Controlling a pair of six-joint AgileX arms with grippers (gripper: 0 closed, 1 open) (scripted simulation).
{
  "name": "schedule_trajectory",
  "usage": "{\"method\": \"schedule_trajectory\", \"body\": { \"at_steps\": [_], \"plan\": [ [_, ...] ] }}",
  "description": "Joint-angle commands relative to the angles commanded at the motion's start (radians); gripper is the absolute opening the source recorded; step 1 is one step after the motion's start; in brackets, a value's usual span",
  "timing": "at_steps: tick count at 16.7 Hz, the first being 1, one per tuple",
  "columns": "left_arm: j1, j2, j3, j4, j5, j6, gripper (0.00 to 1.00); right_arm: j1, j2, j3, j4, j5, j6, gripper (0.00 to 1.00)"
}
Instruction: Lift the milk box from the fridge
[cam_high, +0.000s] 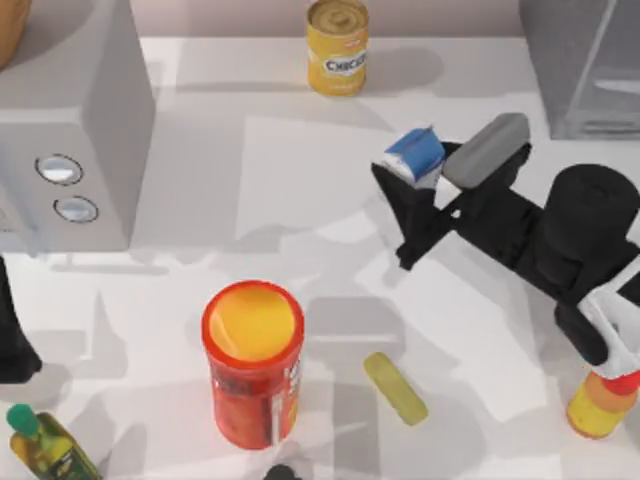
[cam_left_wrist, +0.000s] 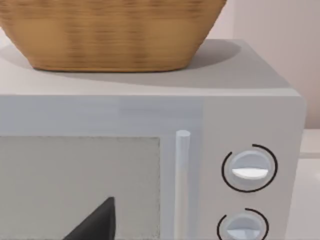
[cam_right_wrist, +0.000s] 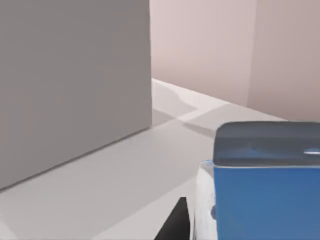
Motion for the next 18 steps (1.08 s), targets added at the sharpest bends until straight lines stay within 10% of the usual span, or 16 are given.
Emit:
{"method": "schedule_trajectory", "body": {
  "at_steps": [13,18],
  "plan": [
    [0.0,0.0,0.0,0.0,0.0,0.0,1.0,0.014,0.161,0.09,0.0,0.042,-0.033,0.0],
    [0.0,0.0,0.0,0.0,0.0,0.0,1.0,0.014,0.161,0.09,0.0,0.042,-0.033,0.38]
  ]
}}
